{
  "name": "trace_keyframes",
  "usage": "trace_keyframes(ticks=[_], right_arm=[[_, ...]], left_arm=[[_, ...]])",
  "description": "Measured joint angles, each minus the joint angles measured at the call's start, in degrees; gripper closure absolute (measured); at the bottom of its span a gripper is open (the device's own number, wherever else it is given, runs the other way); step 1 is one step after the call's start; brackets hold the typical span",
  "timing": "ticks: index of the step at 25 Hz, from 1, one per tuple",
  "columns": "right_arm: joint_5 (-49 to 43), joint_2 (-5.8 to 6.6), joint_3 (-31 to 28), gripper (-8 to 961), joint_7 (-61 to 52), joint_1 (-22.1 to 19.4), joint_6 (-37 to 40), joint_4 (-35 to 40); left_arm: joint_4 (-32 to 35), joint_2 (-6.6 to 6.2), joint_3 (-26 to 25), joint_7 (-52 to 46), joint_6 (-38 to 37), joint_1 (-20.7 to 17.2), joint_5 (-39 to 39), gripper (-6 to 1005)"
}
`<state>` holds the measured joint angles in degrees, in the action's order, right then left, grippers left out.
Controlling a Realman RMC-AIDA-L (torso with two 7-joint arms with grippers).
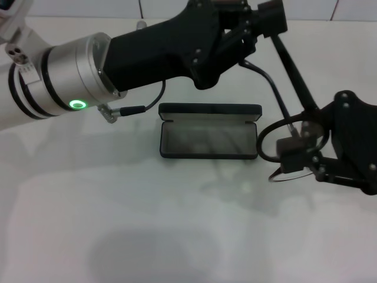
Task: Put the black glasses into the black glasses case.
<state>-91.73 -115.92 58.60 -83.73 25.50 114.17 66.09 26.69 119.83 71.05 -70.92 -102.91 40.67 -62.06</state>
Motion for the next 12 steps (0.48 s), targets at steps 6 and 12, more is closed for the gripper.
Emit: trace_keyframes(ticks=[6, 12], right_arm=[[1.80, -0.12, 1.82, 833, 0.19, 1.24, -0.02, -1.14], [4.44, 0.04, 2.11, 833, 0.97, 0.80, 0.46, -0.81]], left_arm=[[-0.38, -0.02, 1.43, -0.01, 0.10, -0.33, -0.06, 950], [-0.38, -0.14, 2.30, -0.96, 0.32, -0.68, -0.89, 951]])
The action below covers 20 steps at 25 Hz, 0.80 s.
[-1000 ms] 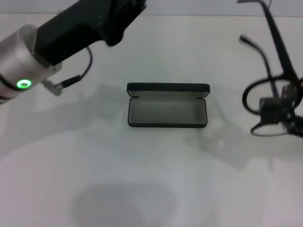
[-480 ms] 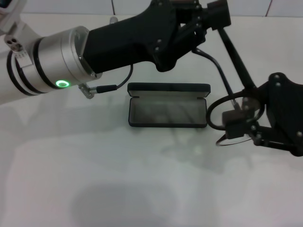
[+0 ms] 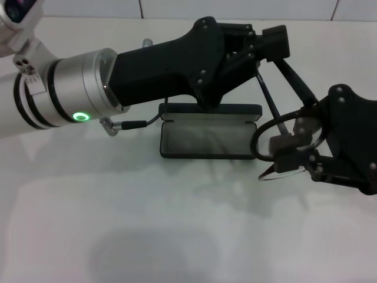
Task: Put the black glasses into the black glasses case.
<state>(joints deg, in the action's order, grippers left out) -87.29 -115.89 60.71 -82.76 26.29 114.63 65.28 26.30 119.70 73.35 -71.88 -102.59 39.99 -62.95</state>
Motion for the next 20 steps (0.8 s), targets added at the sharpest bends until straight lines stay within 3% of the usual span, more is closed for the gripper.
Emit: trace_keyframes(ticks=[20], right_arm=[[2.18, 0.24, -1.30, 832, 2.83, -0.95, 0.22, -0.61]], left_arm=[[0.40, 0.00, 2.79, -0.48, -0.39, 0.52, -2.04, 950]])
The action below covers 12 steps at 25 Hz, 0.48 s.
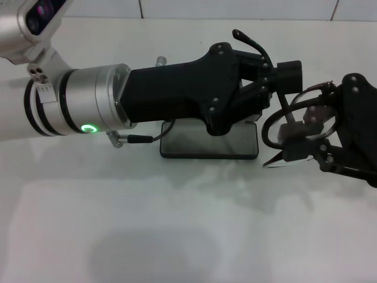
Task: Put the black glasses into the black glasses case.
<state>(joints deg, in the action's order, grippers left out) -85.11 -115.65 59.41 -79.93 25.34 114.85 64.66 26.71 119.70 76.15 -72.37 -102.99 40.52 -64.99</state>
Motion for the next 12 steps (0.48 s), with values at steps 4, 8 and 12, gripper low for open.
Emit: trace_keyframes(ticks=[4, 8, 12], right_arm=[[0.00, -0.10, 0.00, 832, 0.11, -0.10, 0.02, -0.06], [0.51, -0.08, 0.00, 832, 0.28, -0.21, 0.02, -0.07], [1.29, 0.03, -0.18, 831, 0.85, -0.62, -0.01, -0.07]], left_arm=[[0.06, 0.00, 0.17, -0.32, -0.07, 0.00, 0.00, 951], [0.16, -0.05, 0.81, -0.39, -0.22, 0.00, -0.05, 951], [0.18, -0.08, 0.90, -0.37, -0.33, 0.00, -0.06, 951]])
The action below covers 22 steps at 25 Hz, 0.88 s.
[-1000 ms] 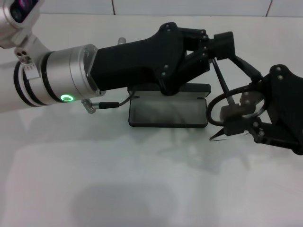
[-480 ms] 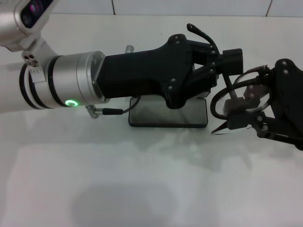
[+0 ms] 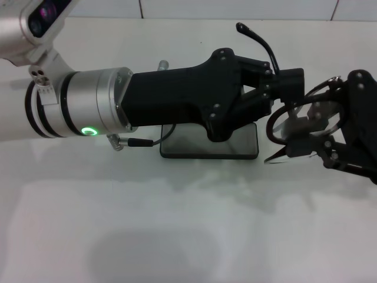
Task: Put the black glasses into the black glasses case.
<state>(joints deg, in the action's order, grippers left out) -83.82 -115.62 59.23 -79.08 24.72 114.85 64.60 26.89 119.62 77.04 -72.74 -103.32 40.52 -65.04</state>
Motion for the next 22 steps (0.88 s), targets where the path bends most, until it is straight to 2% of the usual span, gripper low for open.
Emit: trace_keyframes(ticks=[9, 22], right_arm=[[0.06, 0.02, -0.54, 831, 0.04, -0.27, 0.63, -0.19], [2.53, -0.17, -0.44, 830, 5.44, -2.87, 4.33, 0.09]], left_arm=[[-0.11, 0.07, -0.39, 1.03, 0.14, -0.47, 0.72, 950], [-1.31, 0.28, -0.75, 5.04, 11.03, -6.76, 15.57, 951]])
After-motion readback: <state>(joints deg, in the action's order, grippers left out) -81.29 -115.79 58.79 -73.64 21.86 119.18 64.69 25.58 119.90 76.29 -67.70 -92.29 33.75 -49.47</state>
